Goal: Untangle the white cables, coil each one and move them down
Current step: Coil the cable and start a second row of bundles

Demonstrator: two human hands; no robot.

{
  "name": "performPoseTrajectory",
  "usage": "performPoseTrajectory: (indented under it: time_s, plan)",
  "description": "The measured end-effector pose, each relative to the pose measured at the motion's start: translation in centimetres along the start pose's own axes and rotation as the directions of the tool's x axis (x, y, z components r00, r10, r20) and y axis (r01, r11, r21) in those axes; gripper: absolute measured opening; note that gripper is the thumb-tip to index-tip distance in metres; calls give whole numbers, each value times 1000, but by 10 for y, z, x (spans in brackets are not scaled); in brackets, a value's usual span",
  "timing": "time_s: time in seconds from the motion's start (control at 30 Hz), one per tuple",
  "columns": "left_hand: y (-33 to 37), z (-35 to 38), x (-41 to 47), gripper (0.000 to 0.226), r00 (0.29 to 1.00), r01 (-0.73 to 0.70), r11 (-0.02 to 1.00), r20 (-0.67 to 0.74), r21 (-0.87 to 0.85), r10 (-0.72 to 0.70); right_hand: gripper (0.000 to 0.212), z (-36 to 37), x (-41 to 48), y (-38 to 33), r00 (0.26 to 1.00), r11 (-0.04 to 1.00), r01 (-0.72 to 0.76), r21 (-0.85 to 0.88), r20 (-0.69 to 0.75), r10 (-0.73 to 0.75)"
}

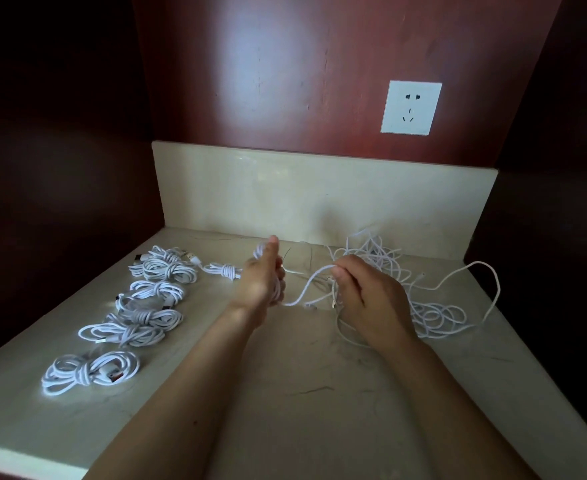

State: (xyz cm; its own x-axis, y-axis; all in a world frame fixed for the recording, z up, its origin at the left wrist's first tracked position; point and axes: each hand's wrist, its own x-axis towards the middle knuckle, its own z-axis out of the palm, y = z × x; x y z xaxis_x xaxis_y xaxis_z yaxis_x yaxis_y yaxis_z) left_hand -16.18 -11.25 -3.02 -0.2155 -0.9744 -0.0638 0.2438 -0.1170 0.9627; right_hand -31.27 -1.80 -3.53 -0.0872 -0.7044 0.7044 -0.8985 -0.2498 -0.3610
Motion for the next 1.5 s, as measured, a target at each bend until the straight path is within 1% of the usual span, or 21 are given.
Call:
performPoseTrajectory:
  time_s: [0.07, 0.2, 0.27, 0.37, 0.43, 0.47, 0.53, 0.63, 0.73, 0.8, 0.87, 0.93, 0.97, 1.03, 1.1, 1.17, 1.23, 1.33, 1.37, 1.47, 1.5]
  plan:
    - [-2, 3, -3, 46, 990, 88, 993, 102, 84, -97, 21, 0, 0, -1, 999, 1000, -20, -5, -28, 19]
    - [0, 10, -12, 60, 933, 181, 949, 258, 259, -249, 19, 1, -1, -4, 999, 999, -44, -28, -31, 43]
    - [1, 12, -18, 63, 869, 250, 915, 343, 318, -357, 19, 2, -1, -5, 998, 998, -55, -42, -37, 53]
    - [1, 15, -24, 69, 725, 311, 857, 479, 411, -494, 25, 4, 0, -3, 994, 993, -108, -46, -23, 107]
    - [3, 15, -24, 74, 636, 353, 844, 558, 404, -534, 23, 5, 0, -2, 989, 989, -144, -34, 4, 145]
    - [4, 15, -24, 75, 616, 353, 847, 582, 398, -531, 20, 5, 0, -2, 988, 988, -154, -30, 15, 155]
    - [7, 15, -25, 72, 631, 300, 865, 596, 403, -497, 14, 6, 0, -1, 986, 987, -162, -20, 31, 163]
    - [5, 15, -30, 55, 725, 161, 888, 559, 431, -403, 12, 8, -1, 0, 990, 991, -136, 2, 23, 136]
    - [2, 18, -30, 50, 821, 56, 911, 500, 408, -274, 27, 8, -2, -2, 994, 994, -112, 4, 1, 112]
    - [-1, 21, -29, 54, 903, -109, 905, 422, 411, -83, 33, 7, -2, -6, 992, 992, -122, -26, 3, 122]
    - [-2, 23, -27, 55, 950, -253, 889, 273, 383, 152, 28, 7, -2, -8, 986, 981, -158, -109, 30, 162]
    - [1, 22, -25, 47, 933, -359, 898, 86, 254, 349, 17, 9, -2, -9, 975, 966, -193, -171, 77, 209]
    - [4, 20, -23, 43, 916, -398, 901, 19, 172, 401, 12, 9, -2, -10, 972, 961, -193, -200, 97, 215]
    - [10, 17, -22, 43, 906, -423, 906, 0, -21, 423, 9, 12, -3, -13, 971, 949, -153, -276, 137, 197]
    - [13, 18, -21, 47, 922, -357, 903, 62, -238, 381, 11, 17, -2, -13, 958, 939, -133, -316, 201, 204]
    - [16, 21, -23, 48, 940, -267, 890, 103, -369, 325, 10, 21, 1, -7, 919, 934, -185, -306, 284, 275]
    - [19, 22, -24, 45, 962, -229, 902, 54, -366, 266, 22, 21, 2, 7, 882, 918, -231, -323, 329, 337]
    - [21, 19, -23, 43, 975, -222, 927, -52, -303, 217, 48, 13, 5, 26, 891, 891, -254, -377, 267, 367]
    - [22, 19, -22, 43, 977, -215, 932, -67, -291, 205, 48, 10, 6, 27, 892, 889, -271, -370, 250, 376]
    - [20, 20, -22, 42, 981, -195, 938, -82, -286, 179, 21, 1, 8, 15, 900, 883, -286, -372, 213, 381]
    - [20, 20, -21, 42, 982, -189, 936, -86, -298, 171, 20, -2, 8, 9, 909, 884, -275, -378, 196, 367]
